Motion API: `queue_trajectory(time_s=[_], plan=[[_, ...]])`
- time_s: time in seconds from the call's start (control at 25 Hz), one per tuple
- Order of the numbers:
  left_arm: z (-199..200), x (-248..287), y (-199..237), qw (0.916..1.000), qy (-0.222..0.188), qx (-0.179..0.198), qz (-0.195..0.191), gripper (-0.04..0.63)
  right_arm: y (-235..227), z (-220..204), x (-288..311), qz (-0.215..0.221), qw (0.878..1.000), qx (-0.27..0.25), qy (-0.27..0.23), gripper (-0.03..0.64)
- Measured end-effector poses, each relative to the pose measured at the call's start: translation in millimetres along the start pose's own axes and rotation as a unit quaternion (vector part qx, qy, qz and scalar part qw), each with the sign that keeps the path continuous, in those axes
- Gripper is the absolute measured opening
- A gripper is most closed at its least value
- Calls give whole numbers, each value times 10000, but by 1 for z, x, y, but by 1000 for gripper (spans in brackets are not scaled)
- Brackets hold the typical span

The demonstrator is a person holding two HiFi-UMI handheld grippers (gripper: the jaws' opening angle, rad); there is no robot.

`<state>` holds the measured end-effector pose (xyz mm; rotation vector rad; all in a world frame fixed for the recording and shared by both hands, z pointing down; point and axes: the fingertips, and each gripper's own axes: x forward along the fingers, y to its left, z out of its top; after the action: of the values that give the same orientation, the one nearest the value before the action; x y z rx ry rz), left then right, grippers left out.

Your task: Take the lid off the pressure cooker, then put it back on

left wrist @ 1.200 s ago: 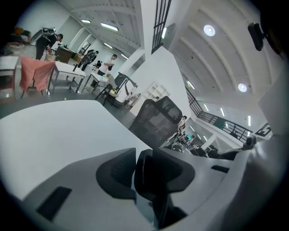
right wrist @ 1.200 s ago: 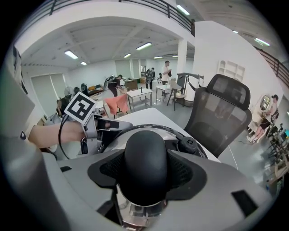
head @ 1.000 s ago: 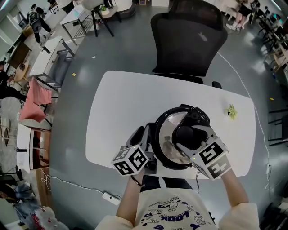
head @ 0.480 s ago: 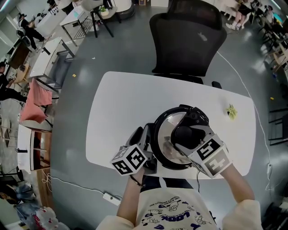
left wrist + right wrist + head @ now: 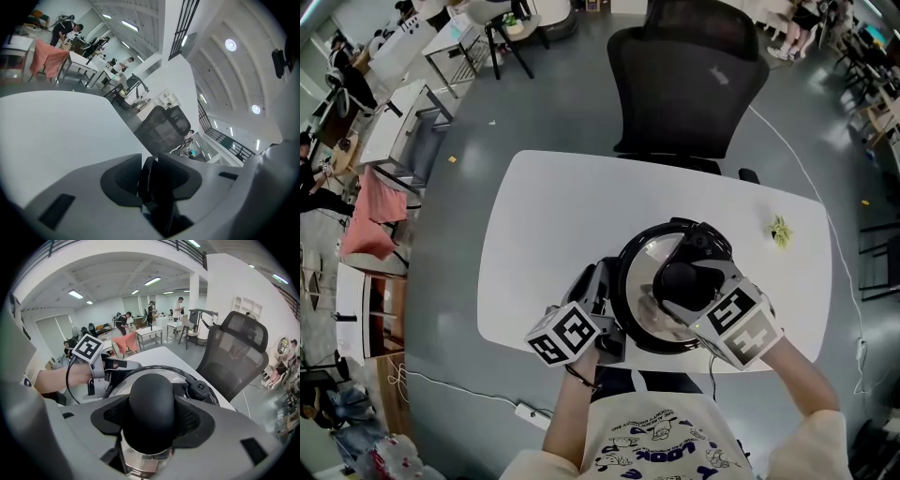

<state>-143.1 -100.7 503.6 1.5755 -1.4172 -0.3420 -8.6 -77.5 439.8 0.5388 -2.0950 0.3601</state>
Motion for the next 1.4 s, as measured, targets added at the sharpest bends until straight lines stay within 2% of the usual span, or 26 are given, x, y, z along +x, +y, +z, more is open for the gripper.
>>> queue_trajectory(time_s=[0.24,0.44,0.76,0.96,1.4], plan=[[1,-1,1,10000,-11,22,18,120,2,-1,0,174,9995,-278,18,298],[0,1,2,10000,22,-30,9,120,6,0,0,531,9959,-730,74,298],[2,0,1,10000,-6,-7,11,119,13,-2,0,1092,9807,-1607,221,299],[-2,0,1,10000,19,-51,-14,118,17,-5,-1,1416,9665,-2126,254,299],[-1,-1,1,10000,0,26,37,118,17,-6,-1,1422,9667,-2115,219,301]])
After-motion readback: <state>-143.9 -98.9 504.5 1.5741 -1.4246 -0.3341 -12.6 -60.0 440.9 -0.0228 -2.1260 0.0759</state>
